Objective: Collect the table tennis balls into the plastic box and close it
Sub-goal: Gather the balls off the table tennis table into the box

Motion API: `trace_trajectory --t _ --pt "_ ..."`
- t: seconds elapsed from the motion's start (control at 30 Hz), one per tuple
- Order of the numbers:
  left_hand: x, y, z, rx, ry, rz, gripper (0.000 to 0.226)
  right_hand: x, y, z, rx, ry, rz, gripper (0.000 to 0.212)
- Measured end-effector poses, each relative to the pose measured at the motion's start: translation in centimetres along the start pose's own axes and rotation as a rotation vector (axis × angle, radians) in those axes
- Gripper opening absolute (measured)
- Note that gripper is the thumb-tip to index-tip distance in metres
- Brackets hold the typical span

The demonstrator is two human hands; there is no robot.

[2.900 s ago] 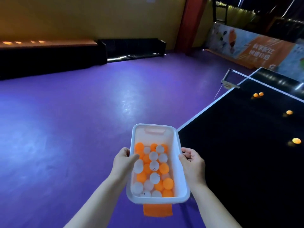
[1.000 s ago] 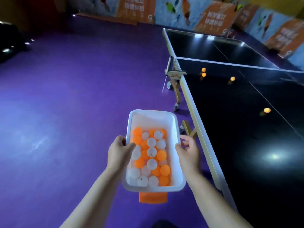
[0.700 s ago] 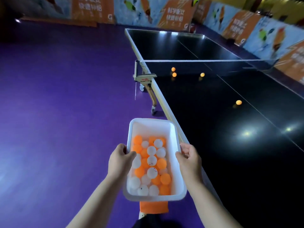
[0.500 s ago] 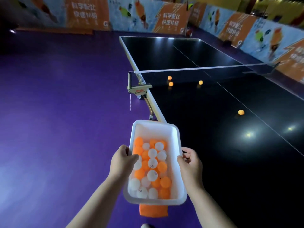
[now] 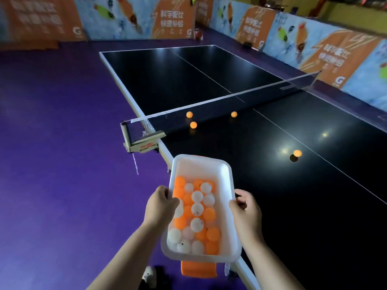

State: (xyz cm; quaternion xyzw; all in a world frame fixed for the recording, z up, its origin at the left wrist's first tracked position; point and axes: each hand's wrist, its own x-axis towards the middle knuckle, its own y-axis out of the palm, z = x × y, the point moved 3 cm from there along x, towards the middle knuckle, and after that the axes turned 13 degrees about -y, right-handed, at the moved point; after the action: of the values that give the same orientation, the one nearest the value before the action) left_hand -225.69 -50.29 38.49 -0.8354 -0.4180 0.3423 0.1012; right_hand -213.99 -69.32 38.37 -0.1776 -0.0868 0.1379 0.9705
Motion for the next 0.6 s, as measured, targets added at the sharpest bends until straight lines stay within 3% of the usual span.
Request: trace_trajectory --t 0.3,0.5,0.6 --pt "13.5 2.6 -10.1 0.241 0.181 0.200 0.008 9.0 4.2 0.6 -0.067 0.122 -0.235 0.025" --pt "15.9 8.9 -12.3 0.243 0.131 0.430 0.010 12.5 1.2 -2.1 -0.179 0.205 -0.424 0.021" --pt "16.9 11.7 -13.8 0.255 0.115 0.465 0.012 14.8 0.3 -3.9 -0.190 0.247 -0.460 0.019"
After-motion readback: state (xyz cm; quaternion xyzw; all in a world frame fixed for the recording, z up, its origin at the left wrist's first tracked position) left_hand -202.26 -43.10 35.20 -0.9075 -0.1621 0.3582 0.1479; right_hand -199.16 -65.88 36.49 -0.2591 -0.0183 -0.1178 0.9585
